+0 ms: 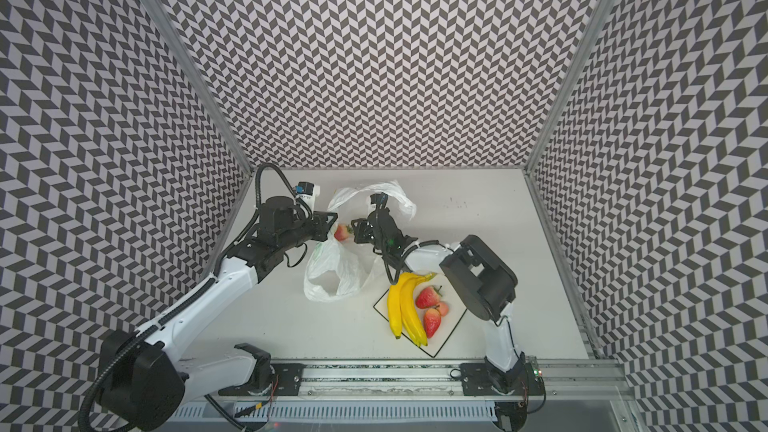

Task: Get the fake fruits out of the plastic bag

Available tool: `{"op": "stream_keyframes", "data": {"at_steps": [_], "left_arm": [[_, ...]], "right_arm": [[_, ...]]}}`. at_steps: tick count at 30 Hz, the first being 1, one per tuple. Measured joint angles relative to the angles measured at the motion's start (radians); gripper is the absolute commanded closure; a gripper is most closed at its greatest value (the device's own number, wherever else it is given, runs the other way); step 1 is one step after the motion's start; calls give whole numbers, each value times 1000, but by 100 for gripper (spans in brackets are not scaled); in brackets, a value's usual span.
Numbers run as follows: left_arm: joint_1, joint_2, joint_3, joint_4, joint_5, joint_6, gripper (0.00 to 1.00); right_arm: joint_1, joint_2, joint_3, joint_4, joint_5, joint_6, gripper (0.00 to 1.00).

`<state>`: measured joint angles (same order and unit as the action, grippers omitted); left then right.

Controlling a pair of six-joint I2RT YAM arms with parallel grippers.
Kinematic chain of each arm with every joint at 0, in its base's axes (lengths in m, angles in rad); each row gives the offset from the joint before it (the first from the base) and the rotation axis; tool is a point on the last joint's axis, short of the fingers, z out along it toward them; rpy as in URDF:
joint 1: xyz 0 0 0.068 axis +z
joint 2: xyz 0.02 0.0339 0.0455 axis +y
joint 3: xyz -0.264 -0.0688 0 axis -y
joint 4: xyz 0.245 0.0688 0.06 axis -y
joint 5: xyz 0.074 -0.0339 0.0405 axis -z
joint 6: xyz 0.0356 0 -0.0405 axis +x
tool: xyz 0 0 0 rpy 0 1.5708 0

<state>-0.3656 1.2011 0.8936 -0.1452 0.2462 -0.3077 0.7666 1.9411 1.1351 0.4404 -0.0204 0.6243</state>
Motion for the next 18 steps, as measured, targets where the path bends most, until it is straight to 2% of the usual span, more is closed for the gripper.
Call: {"op": "stream_keyframes", "data": {"at_steps": [5, 8, 12, 14, 18], "left_arm": [[3, -6, -8, 0, -18, 2, 100], [9, -15, -19, -2, -18, 8, 100], [13, -29, -27, -2, 3, 23, 48], [13, -40, -27, -5, 13, 26, 33], [15, -76, -26, -17, 18, 3, 14]], "right_arm": [[-12, -119, -100, -26, -68, -32, 78], [-13, -164, -121, -52, -99, -62, 71], [-12, -146, -106, -53, -124, -64, 54], [-11, -101, -72, -51, -127, -47, 50], [-10, 19, 15, -55, -113, -11, 45]]}}
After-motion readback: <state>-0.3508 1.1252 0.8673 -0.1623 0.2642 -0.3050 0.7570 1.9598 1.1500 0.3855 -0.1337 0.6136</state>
